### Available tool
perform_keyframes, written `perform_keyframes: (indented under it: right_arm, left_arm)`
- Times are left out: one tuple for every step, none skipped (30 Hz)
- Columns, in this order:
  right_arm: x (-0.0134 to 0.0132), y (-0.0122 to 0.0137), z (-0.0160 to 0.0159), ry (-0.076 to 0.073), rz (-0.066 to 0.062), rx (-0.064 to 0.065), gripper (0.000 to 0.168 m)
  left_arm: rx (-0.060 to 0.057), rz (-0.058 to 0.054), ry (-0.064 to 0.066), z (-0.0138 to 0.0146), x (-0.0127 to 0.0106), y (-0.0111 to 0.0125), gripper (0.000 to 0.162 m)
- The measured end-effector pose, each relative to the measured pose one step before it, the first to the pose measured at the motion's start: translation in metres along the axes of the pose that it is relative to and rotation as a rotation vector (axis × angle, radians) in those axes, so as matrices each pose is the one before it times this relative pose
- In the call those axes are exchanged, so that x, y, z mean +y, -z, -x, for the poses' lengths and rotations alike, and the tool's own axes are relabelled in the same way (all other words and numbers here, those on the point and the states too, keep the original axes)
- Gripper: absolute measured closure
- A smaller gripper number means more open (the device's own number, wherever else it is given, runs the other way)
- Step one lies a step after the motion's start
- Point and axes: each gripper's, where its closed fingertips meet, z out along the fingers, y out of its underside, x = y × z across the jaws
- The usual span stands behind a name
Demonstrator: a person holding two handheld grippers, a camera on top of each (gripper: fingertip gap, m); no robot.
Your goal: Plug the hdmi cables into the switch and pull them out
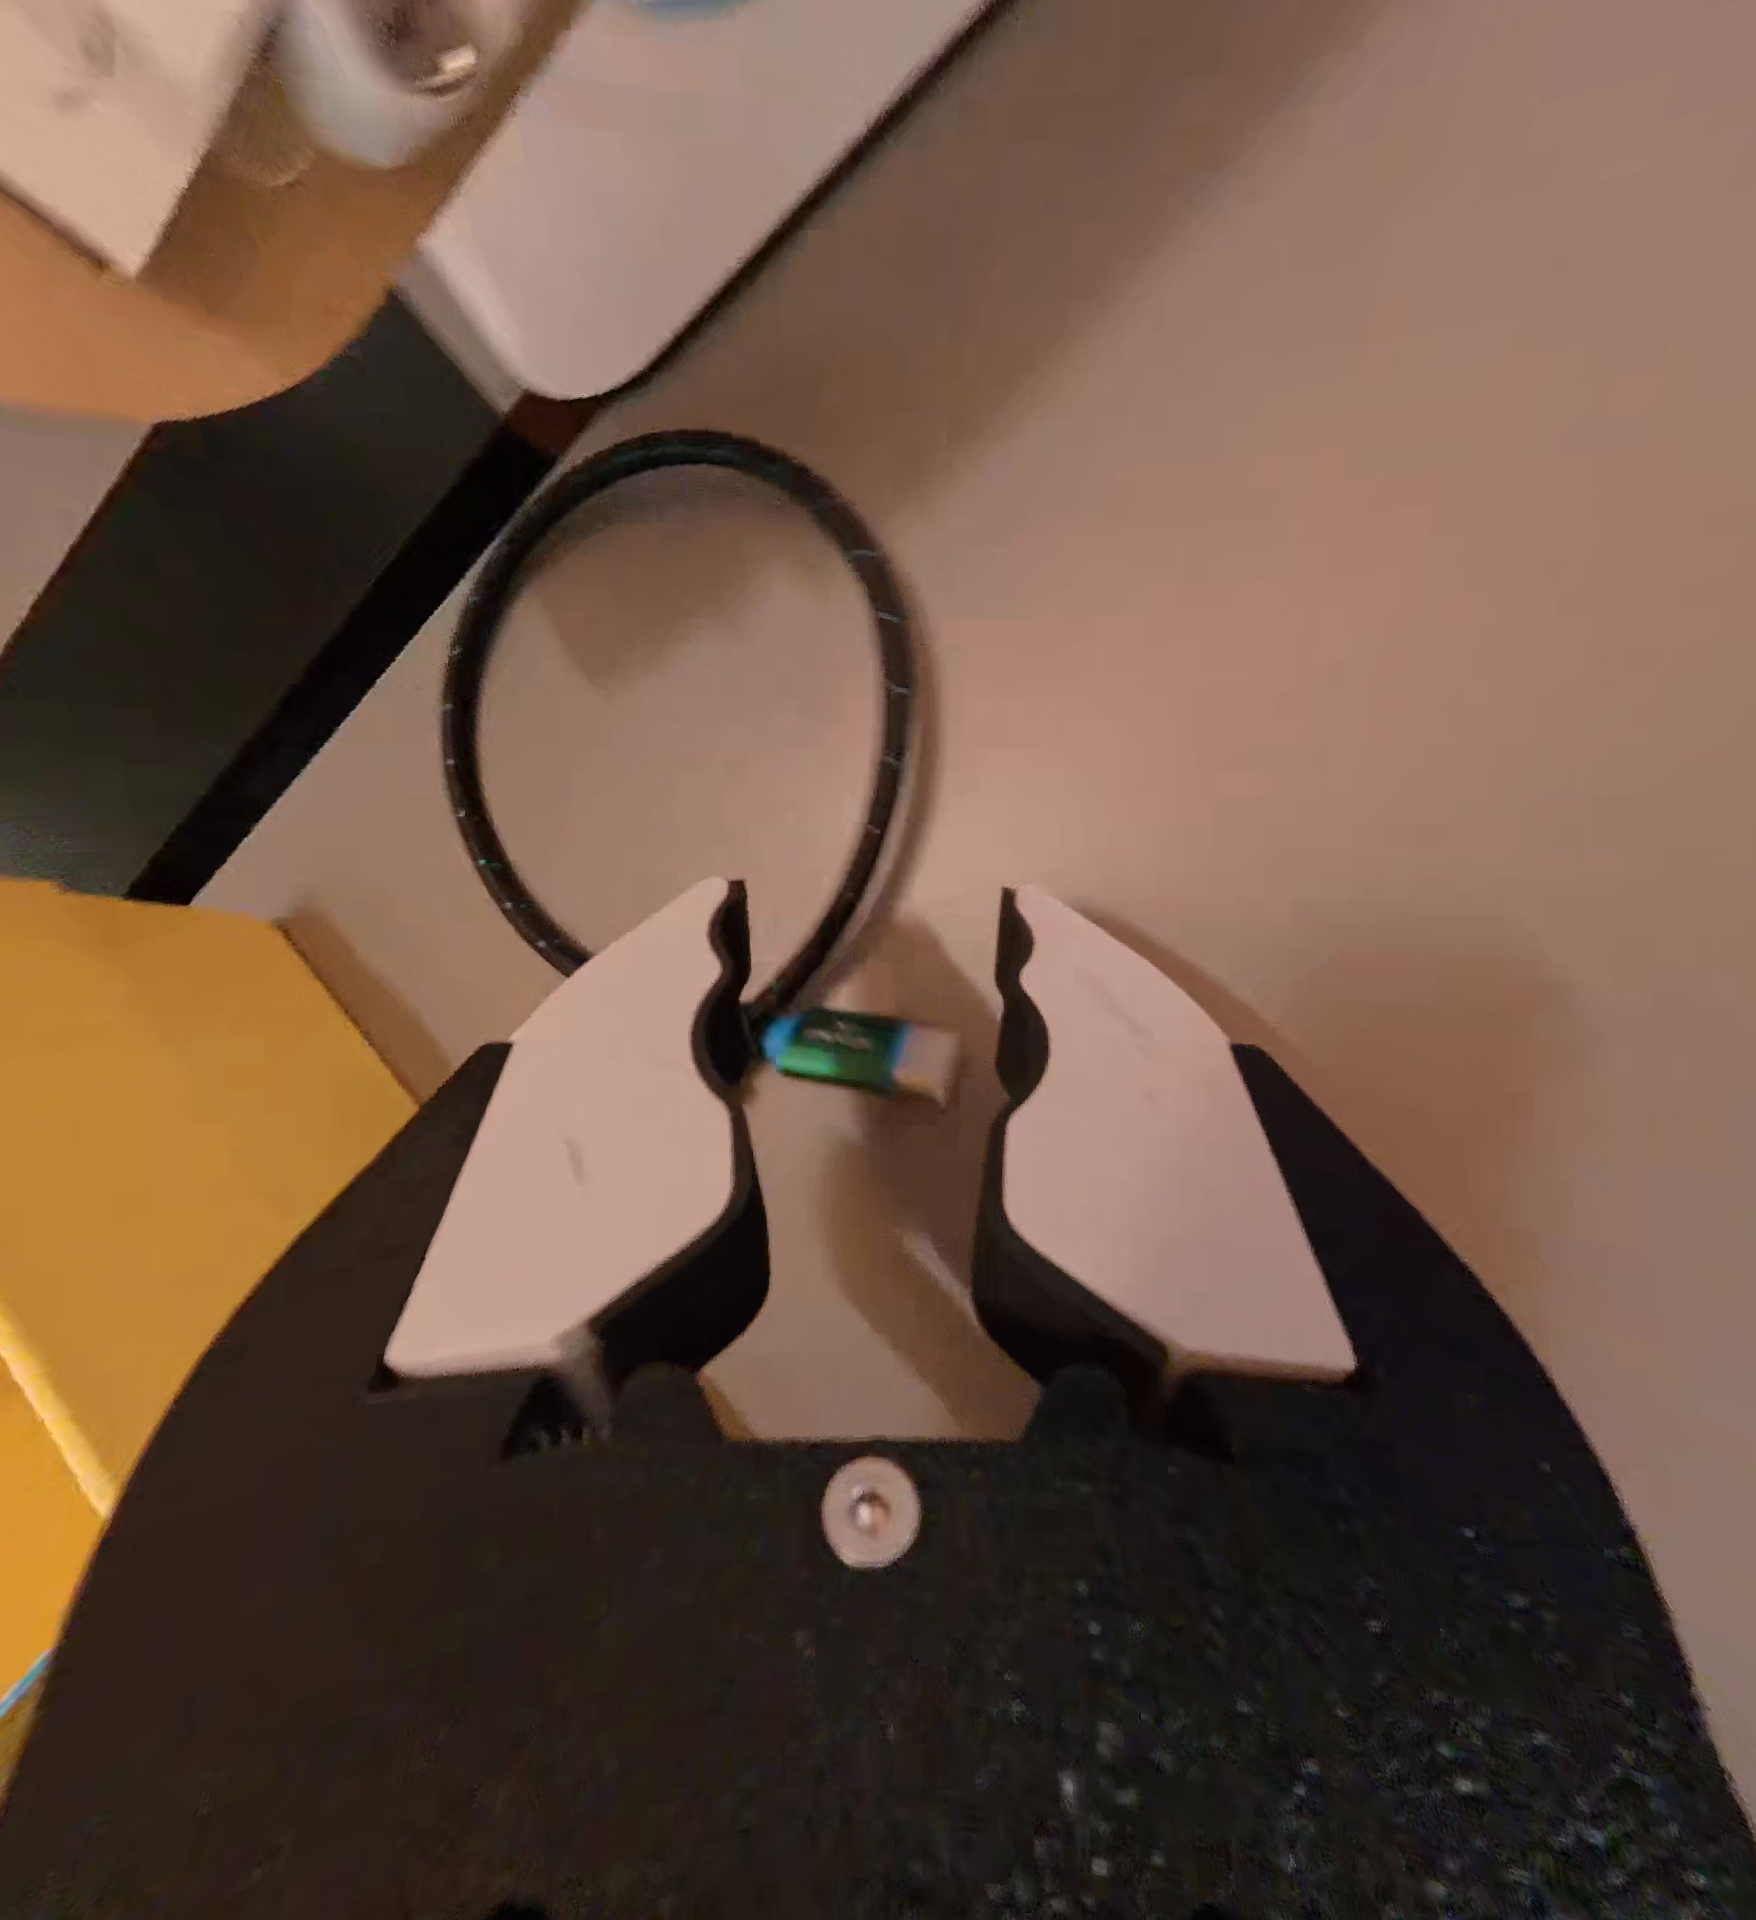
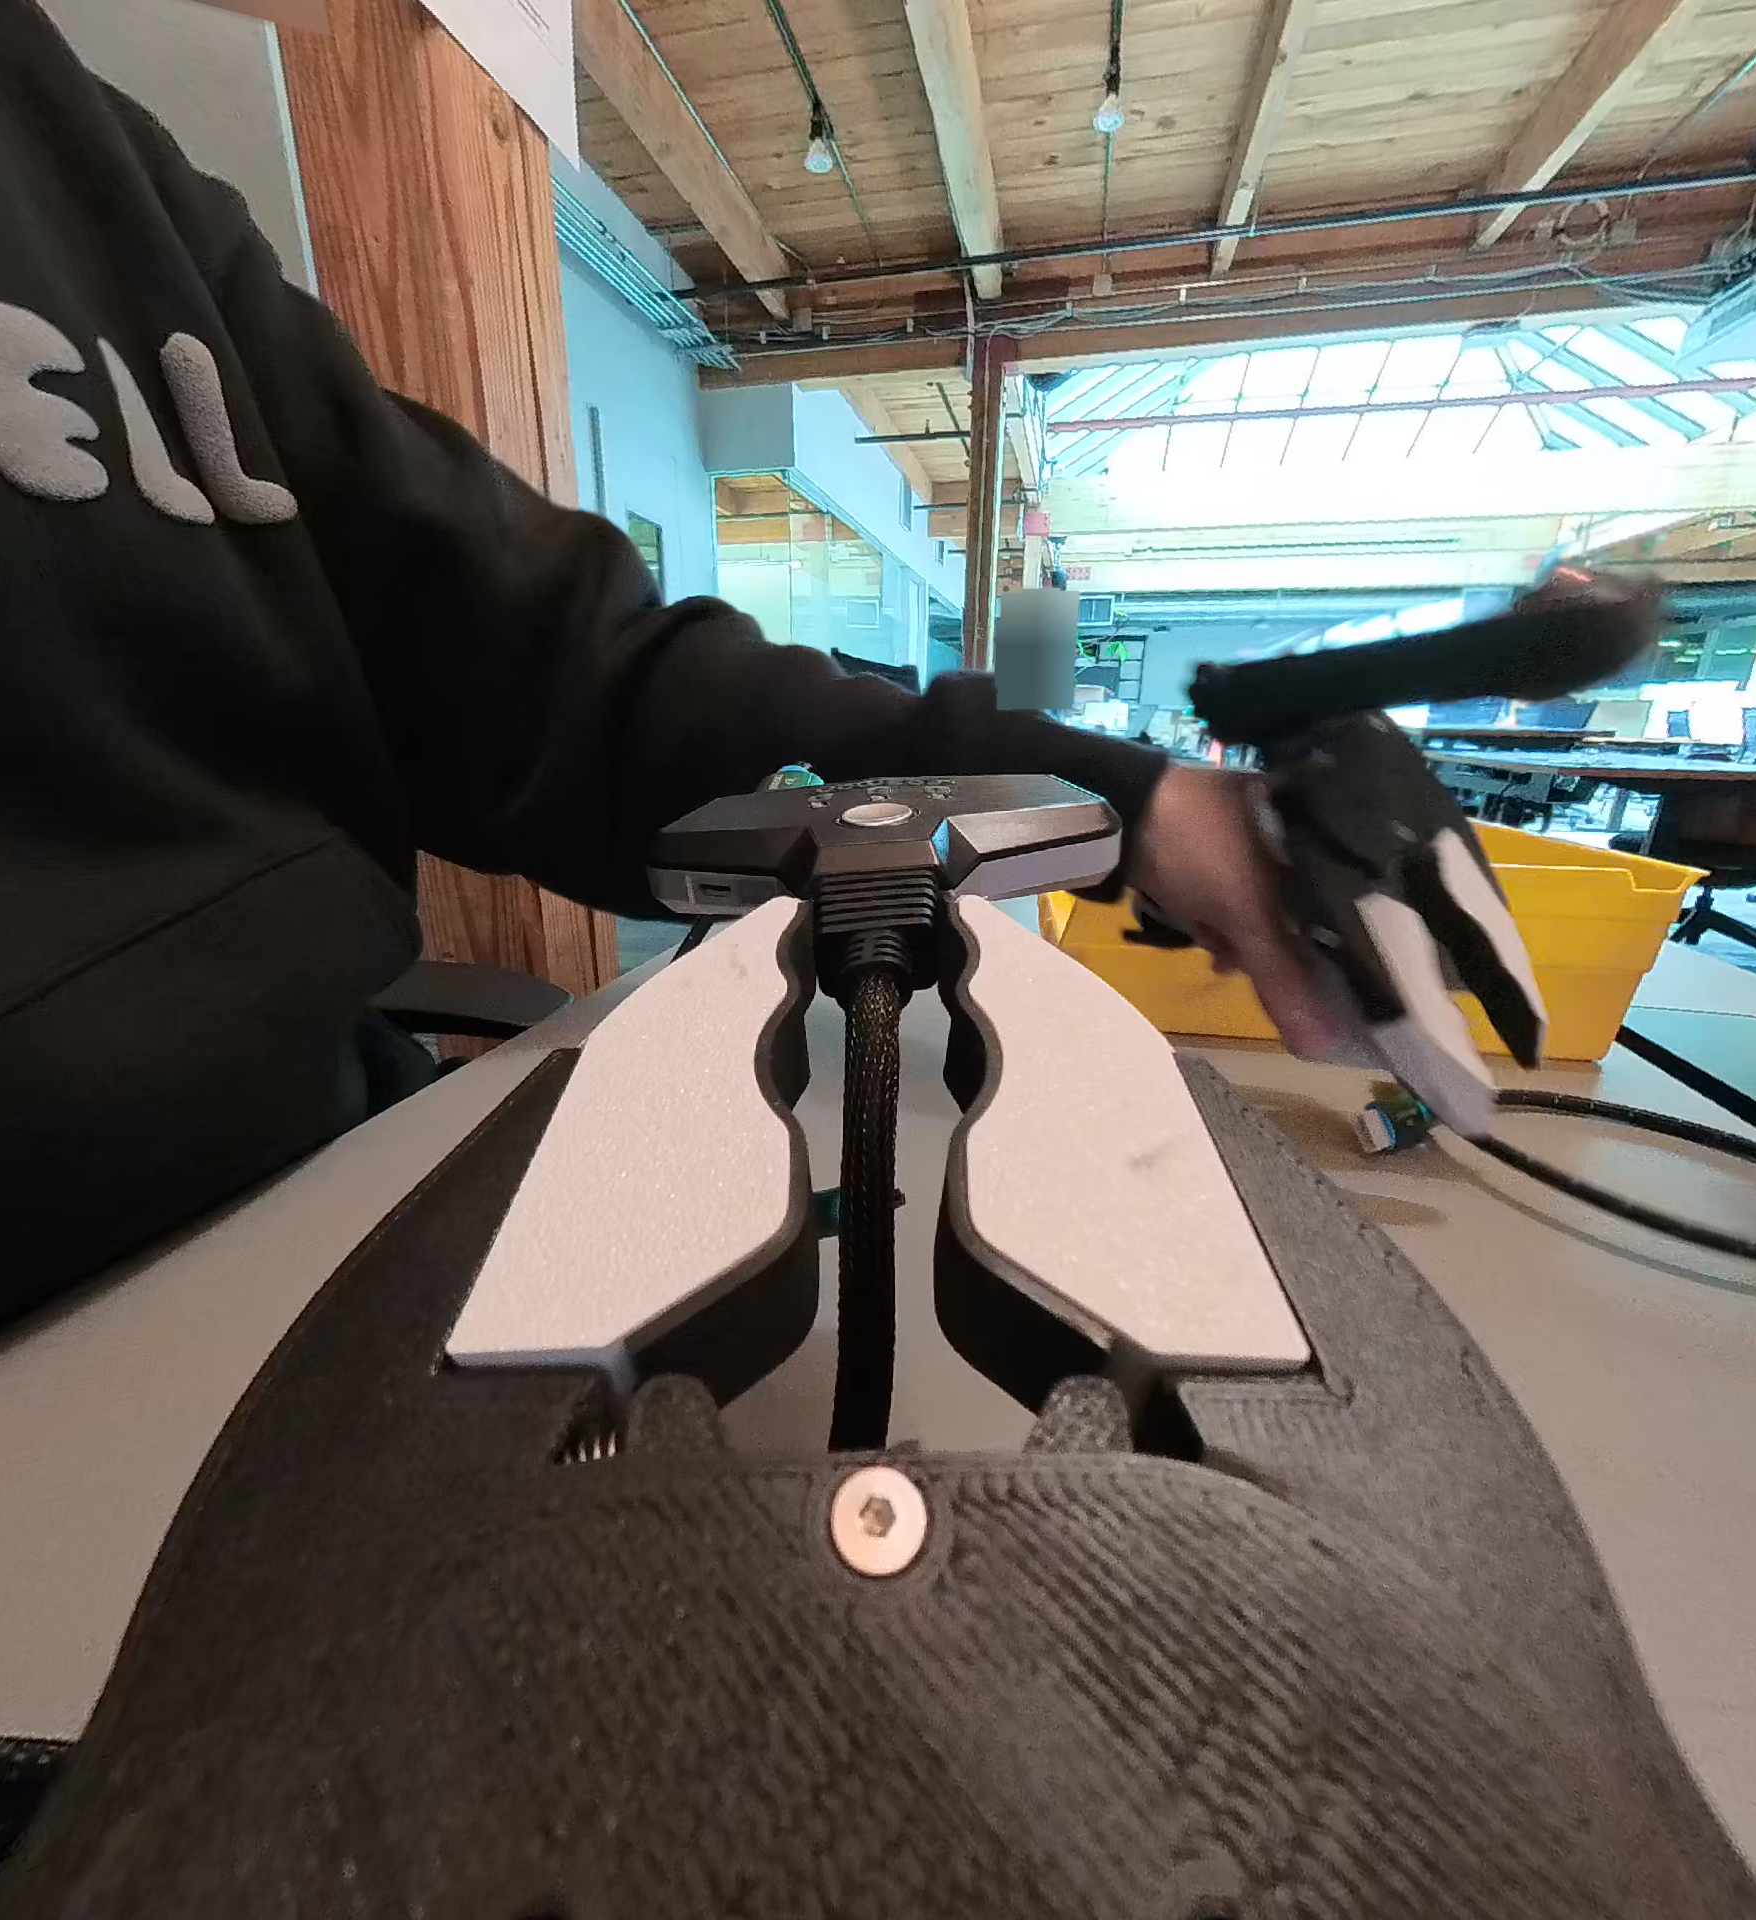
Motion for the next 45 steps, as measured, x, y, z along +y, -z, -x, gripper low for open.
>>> perform_keyframes:
  right_arm:
    - [-0.00029,0.00022,0.00050,0.0056,-0.0021,0.0003,0.146]
    - [-0.00026,0.00027,0.00040,0.0049,-0.0024,0.0005,0.146]
    - [-0.00007,0.00001,0.00005,0.0014,-0.0004,0.0013,0.146]
    - [0.00015,-0.00015,-0.00012,-0.0010,0.0014,-0.0002,0.146]
    - [0.00020,-0.00009,0.00028,0.0001,0.0011,-0.0015,0.146]
    - [-0.00002,-0.00009,0.00013,0.0004,0.0004,-0.0009,0.146]
    - [0.00001,0.00005,-0.00028,-0.0016,0.0001,0.0003,0.146]
    - [-0.00005,0.00010,0.00004,-0.0026,-0.0009,-0.0020,0.146]
    - [-0.00018,0.00000,0.00015,-0.0026,-0.0012,-0.0035,0.146]
    - [-0.00003,0.00011,0.00010,-0.0017,-0.0008,-0.0029,0.146]
    - [-0.00008,-0.00007,0.00019,-0.0004,0.0000,-0.0019,0.146]
    - [0.00016,-0.00007,0.00017,0.0011,0.0009,-0.0006,0.146]
    - [0.00014,-0.00020,0.00023,0.0007,0.0012,-0.0012,0.146]
    - [0.00013,-0.00003,0.00012,0.0005,0.0008,-0.0008,0.146]
    - [-0.00007,0.00006,0.00019,0.0011,-0.0003,-0.0007,0.146]
    - [-0.00033,0.00012,0.00036,0.0015,-0.0019,-0.0011,0.146]
    - [-0.00018,0.00025,-0.00001,0.0006,-0.0021,0.0002,0.146]
    - [-0.00024,0.00017,-0.00036,-0.0006,-0.0013,0.0021,0.146]
    - [-0.00003,0.00006,-0.00012,-0.0001,-0.0008,0.0007,0.146]
    - [-0.00006,0.00002,0.00034,0.0003,-0.0004,-0.0021,0.146]
    - [0.00001,0.00000,0.00004,0.0005,0.0001,-0.0006,0.146]
    - [-0.00002,0.00004,0.00000,0.0006,0.0000,0.0003,0.146]
    - [-0.00017,0.00011,0.00020,0.0007,-0.0009,-0.0009,0.146]
    - [-0.00004,0.00005,0.00024,0.0014,-0.0008,-0.0012,0.146]
    - [-0.00010,0.00009,0.00018,0.0011,-0.0004,0.0000,0.146]
    - [0.00008,-0.00006,-0.00024,0.0007,0.0004,0.0018,0.146]
    - [0.00006,-0.00010,0.00004,0.0004,0.0009,0.0008,0.146]
    - [0.00010,-0.00005,0.00022,0.0004,0.0006,-0.0016,0.146]
    - [-0.00009,0.00000,0.00021,0.0007,-0.0006,-0.0013,0.146]
    - [-0.00011,0.00011,-0.00007,-0.0002,-0.0012,0.0000,0.146]
    - [-0.00026,0.00024,-0.00004,-0.0008,-0.0019,-0.0005,0.146]
    - [-0.00039,0.00039,0.00013,0.0002,-0.0032,-0.0006,0.146]
    - [-0.00048,0.00042,0.00022,0.0016,-0.0043,-0.0007,0.146]
    - [-0.00057,0.00047,0.00047,0.0027,-0.0047,-0.0018,0.146]
    - [-0.00066,0.00039,0.00078,0.0028,-0.0048,-0.0032,0.146]
    - [-0.00049,0.00042,0.00051,0.0029,-0.0042,-0.0019,0.146]
    - [-0.00033,0.00025,0.00025,0.0022,-0.0022,-0.0002,0.146]
    - [0.00003,0.00004,0.00007,0.0009,-0.0004,-0.0003,0.146]
    - [0.00015,-0.00015,0.00002,-0.0001,0.0014,-0.0001,0.146]
    - [0.00032,-0.00026,-0.00007,-0.0010,0.0022,0.0000,0.146]
    - [0.00029,-0.00024,-0.00019,-0.0021,0.0026,-0.0003,0.146]
    - [0.00027,-0.00017,-0.00010,-0.0026,0.0020,-0.0010,0.146]
    - [0.00009,-0.00012,-0.00005,-0.0021,0.0009,-0.0012,0.146]
    - [0.00005,0.00003,-0.00024,-0.0008,0.0003,0.0006,0.146]
    - [-0.00008,0.00005,-0.00002,0.0004,-0.0004,0.0013,0.146]
  left_arm:
    - [0.0179,0.0238,0.0289,0.00153,0.00038,-0.00966,0.117]
    - [0.0404,0.0447,0.0093,-0.00229,0.00516,-0.01054,0.117]
    - [0.0385,0.0429,0.0040,-0.00212,0.00478,-0.00866,0.117]
    - [0.0204,-0.0084,0.0048,0.00002,-0.00264,-0.00202,0.133]
    - [0.0022,-0.0065,0.0005,0.00021,-0.00069,0.00253,0.153]
    - [0.0112,0.0107,-0.0174,-0.00342,0.00181,0.00381,0.154]
    - [0.0166,-0.0143,-0.0179,-0.00570,-0.00094,0.00657,0.155]
    - [0.0294,-0.0508,0.0065,-0.00888,-0.00493,0.01033,0.156]
    - [0.0528,-0.0745,0.0426,-0.01199,-0.00781,0.01279,0.156]
    - [0.0714,-0.0865,0.0642,-0.01382,-0.00903,0.01391,0.156]
    - [0.0700,-0.0889,0.0753,-0.01321,-0.00892,0.01384,0.156]
    - [0.0589,-0.0830,0.0818,-0.01103,-0.00756,0.01298,0.156]
    - [0.0524,-0.0699,0.0791,-0.00932,-0.00498,0.01165,0.156]
    - [0.0497,-0.0547,0.0634,-0.00817,-0.00185,0.00990,0.156]
    - [0.0457,-0.0445,0.0395,-0.00675,0.00060,0.00806,0.156]
    - [0.0323,-0.0411,0.0258,-0.00437,0.00177,0.00699,0.156]
    - [0.0225,-0.0438,0.0325,-0.00289,0.00153,0.00649,0.156]
    - [0.0297,-0.0470,0.0459,-0.00317,0.00115,0.00620,0.156]
    - [0.0467,-0.0462,0.0528,-0.00480,0.00119,0.00560,0.156]
    - [0.0471,-0.0418,0.0545,-0.00393,0.00222,0.00465,0.156]
    - [0.0299,-0.0287,0.0485,-0.00083,0.00429,0.00368,0.156]
    - [0.0103,-0.0099,0.0361,0.00247,0.00664,0.00281,0.156]
    - [-0.0081,0.0023,0.0202,0.00518,0.00794,0.00233,0.156]
    - [-0.0222,0.0070,-0.0004,0.00647,0.00754,0.00192,0.156]
    - [-0.0174,0.0040,-0.0152,0.00468,0.00570,0.00207,0.156]
    - [-0.0026,-0.0044,-0.0192,0.00092,0.00282,0.00231,0.156]
    - [-0.0053,-0.0022,-0.0218,-0.00017,0.00134,0.00218,0.156]
    - [-0.0079,0.0013,-0.0336,-0.00102,0.00028,0.00203,0.156]
    - [-0.0016,0.0060,-0.0509,-0.00309,-0.00026,0.00140,0.156]
    - [0.0080,0.0157,-0.0754,-0.00549,-0.00014,0.00077,0.156]
    - [0.0146,0.0316,-0.1026,-0.00691,0.00132,0.00013,0.156]
    - [0.0198,0.0533,-0.1288,-0.00775,0.00398,-0.00015,0.156]
    - [0.0291,0.0741,-0.1504,-0.00889,0.00732,-0.00021,0.156]
    - [0.0365,0.0858,-0.1577,-0.00976,0.01027,-0.00034,0.156]
    - [0.0333,0.0920,-0.1454,-0.00936,0.01260,-0.00040,0.156]
    - [0.0271,0.0996,-0.1181,-0.00825,0.01457,-0.00051,0.156]
    - [0.0255,0.0897,-0.0809,-0.00770,0.01406,-0.00004,0.156]
    - [0.0186,0.0633,-0.0430,-0.00630,0.01116,0.00085,0.155]
    - [0.0045,0.0506,-0.0109,-0.00362,0.01066,0.00199,0.155]
    - [-0.0019,0.0380,0.0206,-0.00194,0.01020,0.00282,0.153]
    - [-0.0069,0.0275,0.0466,-0.00047,0.00992,0.00328,0.152]
    - [-0.0145,0.0164,0.0599,0.00146,0.00876,0.00373,0.149]
    - [-0.0237,-0.0041,0.0661,0.00316,0.00567,0.00419,0.142]
    - [-0.0227,-0.0271,0.0740,0.00307,0.00182,0.00471,0.137]
    - [-0.0290,-0.0400,0.0886,0.00391,-0.00091,0.00483,0.128]
